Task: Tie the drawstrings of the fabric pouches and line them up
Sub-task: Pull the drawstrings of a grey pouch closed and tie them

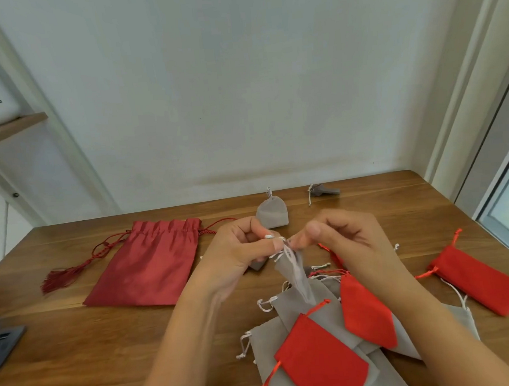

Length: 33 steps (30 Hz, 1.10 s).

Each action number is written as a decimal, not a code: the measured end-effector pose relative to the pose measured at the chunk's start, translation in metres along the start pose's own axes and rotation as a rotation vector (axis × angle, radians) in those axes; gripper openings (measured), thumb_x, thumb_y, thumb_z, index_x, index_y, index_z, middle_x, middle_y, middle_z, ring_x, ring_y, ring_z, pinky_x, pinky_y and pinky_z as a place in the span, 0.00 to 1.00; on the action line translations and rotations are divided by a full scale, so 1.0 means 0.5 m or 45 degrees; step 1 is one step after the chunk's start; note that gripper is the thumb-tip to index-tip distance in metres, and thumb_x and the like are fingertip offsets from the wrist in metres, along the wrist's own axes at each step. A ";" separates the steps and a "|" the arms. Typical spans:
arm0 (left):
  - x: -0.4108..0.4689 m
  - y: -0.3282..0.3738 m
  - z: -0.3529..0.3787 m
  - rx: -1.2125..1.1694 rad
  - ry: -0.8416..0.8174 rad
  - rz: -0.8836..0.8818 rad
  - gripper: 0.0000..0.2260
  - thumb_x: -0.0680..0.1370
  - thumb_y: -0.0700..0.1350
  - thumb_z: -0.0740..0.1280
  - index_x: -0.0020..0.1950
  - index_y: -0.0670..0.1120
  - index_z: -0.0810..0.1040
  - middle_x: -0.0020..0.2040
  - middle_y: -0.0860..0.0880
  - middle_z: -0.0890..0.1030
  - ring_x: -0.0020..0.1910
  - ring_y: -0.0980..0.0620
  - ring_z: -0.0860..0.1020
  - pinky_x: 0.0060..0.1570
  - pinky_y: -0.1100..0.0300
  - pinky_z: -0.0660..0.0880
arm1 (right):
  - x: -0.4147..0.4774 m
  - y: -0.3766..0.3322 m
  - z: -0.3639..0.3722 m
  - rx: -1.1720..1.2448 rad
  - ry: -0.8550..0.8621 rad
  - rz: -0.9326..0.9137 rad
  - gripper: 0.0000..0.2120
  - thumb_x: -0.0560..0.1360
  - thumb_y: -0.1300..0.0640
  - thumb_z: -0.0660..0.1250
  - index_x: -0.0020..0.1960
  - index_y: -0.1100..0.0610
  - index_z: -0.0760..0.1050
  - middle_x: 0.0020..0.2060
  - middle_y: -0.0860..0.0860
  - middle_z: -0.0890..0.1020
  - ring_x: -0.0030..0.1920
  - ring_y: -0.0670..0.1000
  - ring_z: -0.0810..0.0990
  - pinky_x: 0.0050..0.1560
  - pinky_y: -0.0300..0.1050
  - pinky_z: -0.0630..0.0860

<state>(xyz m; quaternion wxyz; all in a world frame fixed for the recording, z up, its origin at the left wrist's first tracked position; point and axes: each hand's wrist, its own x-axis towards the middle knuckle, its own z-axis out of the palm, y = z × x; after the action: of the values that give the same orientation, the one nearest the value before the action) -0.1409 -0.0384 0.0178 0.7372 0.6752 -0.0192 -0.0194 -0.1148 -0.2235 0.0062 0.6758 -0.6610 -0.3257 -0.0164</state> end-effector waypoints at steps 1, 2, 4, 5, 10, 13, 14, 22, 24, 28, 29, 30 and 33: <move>-0.002 0.001 0.003 0.040 -0.007 0.037 0.13 0.68 0.29 0.73 0.32 0.44 0.75 0.33 0.48 0.81 0.27 0.57 0.75 0.28 0.67 0.69 | 0.004 0.005 -0.002 0.054 0.040 0.023 0.08 0.74 0.54 0.70 0.41 0.58 0.80 0.39 0.56 0.84 0.43 0.54 0.84 0.46 0.44 0.79; -0.004 0.003 0.006 0.072 -0.017 0.067 0.12 0.70 0.28 0.70 0.34 0.42 0.74 0.33 0.49 0.81 0.28 0.58 0.76 0.28 0.69 0.70 | 0.008 0.008 -0.002 0.104 0.054 0.060 0.04 0.73 0.55 0.70 0.43 0.56 0.78 0.40 0.57 0.84 0.44 0.52 0.83 0.46 0.43 0.78; -0.006 0.006 0.011 0.140 -0.034 0.129 0.11 0.72 0.28 0.68 0.36 0.41 0.74 0.32 0.51 0.80 0.28 0.59 0.77 0.28 0.71 0.70 | 0.013 0.017 -0.002 0.186 -0.007 0.150 0.09 0.71 0.60 0.73 0.46 0.57 0.73 0.44 0.56 0.83 0.46 0.51 0.82 0.48 0.41 0.77; -0.006 0.006 0.011 0.170 -0.034 0.164 0.10 0.72 0.28 0.69 0.37 0.42 0.74 0.32 0.52 0.80 0.29 0.60 0.76 0.28 0.72 0.70 | 0.013 0.022 -0.003 0.209 -0.065 0.186 0.12 0.70 0.61 0.73 0.47 0.59 0.72 0.45 0.55 0.83 0.48 0.50 0.82 0.48 0.40 0.77; -0.003 -0.003 0.013 0.282 -0.003 0.303 0.10 0.72 0.28 0.70 0.38 0.43 0.76 0.33 0.53 0.81 0.32 0.59 0.78 0.32 0.69 0.73 | 0.014 0.025 -0.009 0.210 -0.170 0.206 0.12 0.71 0.65 0.72 0.46 0.58 0.69 0.43 0.54 0.82 0.46 0.49 0.81 0.47 0.38 0.76; -0.001 -0.009 0.009 0.288 0.007 0.355 0.11 0.72 0.28 0.70 0.39 0.43 0.75 0.35 0.51 0.81 0.34 0.56 0.79 0.35 0.66 0.75 | 0.016 0.027 -0.010 0.253 -0.170 0.177 0.08 0.72 0.65 0.69 0.45 0.59 0.69 0.40 0.52 0.80 0.42 0.48 0.78 0.46 0.38 0.75; 0.001 -0.010 0.007 0.306 0.014 0.370 0.11 0.72 0.28 0.70 0.39 0.44 0.76 0.35 0.51 0.81 0.36 0.55 0.80 0.37 0.65 0.76 | 0.016 0.027 -0.008 0.242 -0.169 0.174 0.08 0.72 0.65 0.68 0.45 0.59 0.70 0.40 0.51 0.80 0.42 0.47 0.78 0.46 0.38 0.75; -0.001 -0.020 0.009 0.602 0.056 0.317 0.12 0.73 0.36 0.72 0.48 0.53 0.83 0.43 0.54 0.85 0.44 0.56 0.84 0.47 0.64 0.79 | 0.014 0.032 -0.004 0.137 -0.190 0.228 0.08 0.74 0.66 0.68 0.44 0.58 0.68 0.38 0.50 0.80 0.41 0.46 0.78 0.43 0.37 0.73; 0.001 -0.023 0.007 0.685 0.103 0.337 0.11 0.73 0.38 0.73 0.47 0.54 0.84 0.42 0.54 0.85 0.43 0.58 0.83 0.47 0.63 0.79 | 0.015 0.034 -0.003 0.104 -0.150 0.261 0.10 0.75 0.69 0.67 0.44 0.58 0.68 0.37 0.50 0.79 0.40 0.46 0.77 0.43 0.38 0.73; 0.003 -0.032 0.014 0.824 0.097 0.412 0.11 0.74 0.39 0.73 0.44 0.56 0.83 0.42 0.55 0.84 0.43 0.60 0.82 0.47 0.61 0.79 | 0.019 0.042 -0.010 0.092 -0.052 0.393 0.14 0.73 0.75 0.65 0.42 0.59 0.67 0.36 0.50 0.80 0.38 0.47 0.79 0.42 0.39 0.75; 0.003 -0.035 0.016 0.846 0.084 0.425 0.10 0.74 0.39 0.73 0.44 0.56 0.83 0.43 0.55 0.83 0.44 0.59 0.82 0.48 0.60 0.80 | 0.020 0.044 -0.012 0.091 -0.053 0.434 0.14 0.73 0.75 0.66 0.42 0.59 0.67 0.38 0.51 0.81 0.39 0.47 0.80 0.42 0.39 0.76; 0.004 -0.037 0.017 0.861 0.075 0.436 0.09 0.74 0.39 0.72 0.45 0.54 0.83 0.43 0.54 0.83 0.44 0.59 0.82 0.48 0.59 0.80 | 0.021 0.045 -0.013 0.087 -0.058 0.465 0.14 0.73 0.75 0.66 0.42 0.59 0.66 0.38 0.53 0.82 0.39 0.48 0.81 0.42 0.39 0.77; 0.009 -0.044 0.017 0.891 0.081 0.460 0.08 0.75 0.39 0.72 0.48 0.52 0.83 0.43 0.54 0.82 0.44 0.60 0.81 0.48 0.58 0.80 | 0.020 0.049 -0.011 0.044 -0.035 0.494 0.16 0.72 0.75 0.66 0.40 0.58 0.66 0.38 0.54 0.83 0.39 0.48 0.80 0.41 0.38 0.76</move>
<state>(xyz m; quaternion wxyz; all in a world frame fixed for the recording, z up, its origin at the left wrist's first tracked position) -0.1368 -0.0488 -0.0031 0.4542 0.8717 -0.1202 0.1394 -0.0934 -0.2211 -0.0105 0.6731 -0.6998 -0.2017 0.1288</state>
